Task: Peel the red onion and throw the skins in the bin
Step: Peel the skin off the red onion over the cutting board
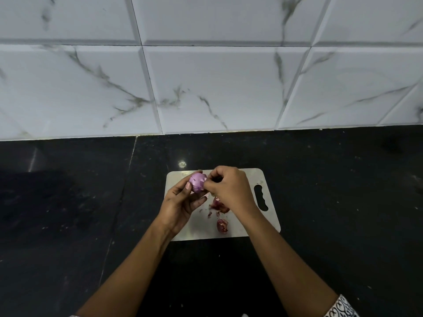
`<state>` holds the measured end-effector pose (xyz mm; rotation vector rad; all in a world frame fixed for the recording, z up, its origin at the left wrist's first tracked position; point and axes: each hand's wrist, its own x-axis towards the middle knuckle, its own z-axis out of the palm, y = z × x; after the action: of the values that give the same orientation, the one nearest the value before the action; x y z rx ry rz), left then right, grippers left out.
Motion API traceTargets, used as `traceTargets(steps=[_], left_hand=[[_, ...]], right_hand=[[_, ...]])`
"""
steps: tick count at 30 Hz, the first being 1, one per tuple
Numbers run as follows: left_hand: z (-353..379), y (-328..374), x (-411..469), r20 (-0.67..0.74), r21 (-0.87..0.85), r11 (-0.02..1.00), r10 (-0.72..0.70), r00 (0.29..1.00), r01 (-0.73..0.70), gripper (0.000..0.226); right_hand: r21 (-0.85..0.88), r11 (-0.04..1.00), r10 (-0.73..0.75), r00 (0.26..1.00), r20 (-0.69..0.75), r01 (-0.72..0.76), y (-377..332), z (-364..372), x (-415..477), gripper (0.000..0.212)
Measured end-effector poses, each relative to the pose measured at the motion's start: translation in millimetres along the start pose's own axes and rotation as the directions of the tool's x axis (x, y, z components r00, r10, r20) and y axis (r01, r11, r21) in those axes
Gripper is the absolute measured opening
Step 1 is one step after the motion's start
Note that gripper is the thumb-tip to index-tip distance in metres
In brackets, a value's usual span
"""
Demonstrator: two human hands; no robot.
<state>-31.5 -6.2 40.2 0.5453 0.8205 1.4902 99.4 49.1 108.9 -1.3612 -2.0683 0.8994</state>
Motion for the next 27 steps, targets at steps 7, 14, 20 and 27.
traceTargets(steps=[7,14,20,27], left_hand=[[12,2,-5,-0.12,0.395,0.919,0.042,0.992,0.009,0.04],[9,11,-4,-0.095,0.478,0.878,0.082,0.992,-0.027,0.029],[9,-1,-7,-0.159,0.338,0.941,0.066,0.985,-0.008,0.03],[6,-9,-2,-0.224,0.253,0.967,0.027,0.974,0.032,0.022]], right_hand=[[-0.104,0.993,-0.048,0.998,0.035,0.051,5,-3,2,0.017],[-0.048,0.999,-0.016,0.999,0.028,0.018,11,-5,9,0.011],[0.077,0.986,0.144,0.985,0.092,-0.151,42,-15,27,0.003],[0.0,0.999,0.045,0.994,0.1,-0.045,47,-9,15,0.012]])
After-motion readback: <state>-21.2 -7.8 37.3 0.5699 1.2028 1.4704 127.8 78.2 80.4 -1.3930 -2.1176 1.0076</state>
